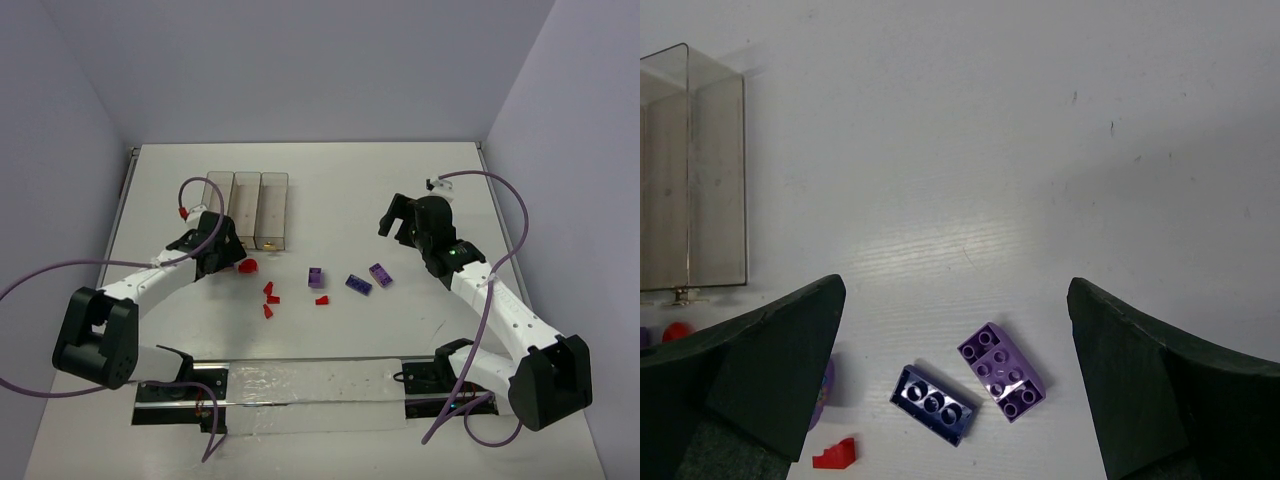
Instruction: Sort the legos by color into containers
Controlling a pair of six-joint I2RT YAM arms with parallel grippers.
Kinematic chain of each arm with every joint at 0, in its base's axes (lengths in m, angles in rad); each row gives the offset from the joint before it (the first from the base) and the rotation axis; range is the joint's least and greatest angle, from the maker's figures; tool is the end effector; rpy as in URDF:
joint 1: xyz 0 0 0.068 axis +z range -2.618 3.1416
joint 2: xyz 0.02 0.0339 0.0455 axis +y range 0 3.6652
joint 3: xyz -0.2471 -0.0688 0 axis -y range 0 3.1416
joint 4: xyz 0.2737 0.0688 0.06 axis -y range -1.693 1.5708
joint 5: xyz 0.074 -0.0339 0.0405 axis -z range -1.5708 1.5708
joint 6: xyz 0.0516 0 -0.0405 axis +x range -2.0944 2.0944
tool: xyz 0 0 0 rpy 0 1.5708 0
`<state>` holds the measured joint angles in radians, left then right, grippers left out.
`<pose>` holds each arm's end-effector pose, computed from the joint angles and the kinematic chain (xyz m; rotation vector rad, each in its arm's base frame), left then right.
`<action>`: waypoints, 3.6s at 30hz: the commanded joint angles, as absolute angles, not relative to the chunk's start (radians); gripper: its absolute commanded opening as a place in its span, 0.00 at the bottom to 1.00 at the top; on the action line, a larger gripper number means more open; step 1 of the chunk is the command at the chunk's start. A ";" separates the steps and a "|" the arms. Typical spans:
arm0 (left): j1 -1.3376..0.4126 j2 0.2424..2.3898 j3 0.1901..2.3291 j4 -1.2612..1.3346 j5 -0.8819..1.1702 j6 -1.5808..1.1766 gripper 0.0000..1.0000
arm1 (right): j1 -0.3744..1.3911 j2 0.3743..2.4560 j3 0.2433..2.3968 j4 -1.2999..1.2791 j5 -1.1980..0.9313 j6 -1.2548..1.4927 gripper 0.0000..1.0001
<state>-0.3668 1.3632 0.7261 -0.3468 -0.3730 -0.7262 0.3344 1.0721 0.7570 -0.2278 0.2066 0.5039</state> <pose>0.2797 -0.0873 0.1391 -0.5763 2.3897 0.0102 0.2748 0.0843 0.2384 0.3017 2.0922 0.2850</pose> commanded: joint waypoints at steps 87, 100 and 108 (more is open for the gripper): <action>-0.352 1.454 1.158 -0.386 -0.546 -0.633 0.53 | 0.342 1.039 0.744 -0.216 0.240 0.504 1.00; -0.229 1.720 1.351 -0.330 -0.424 -0.574 0.63 | 0.342 0.986 0.723 -0.241 0.264 0.492 1.00; -0.229 1.731 1.332 -0.328 -0.395 -0.580 0.99 | 0.342 0.988 0.723 -0.236 0.259 0.493 1.00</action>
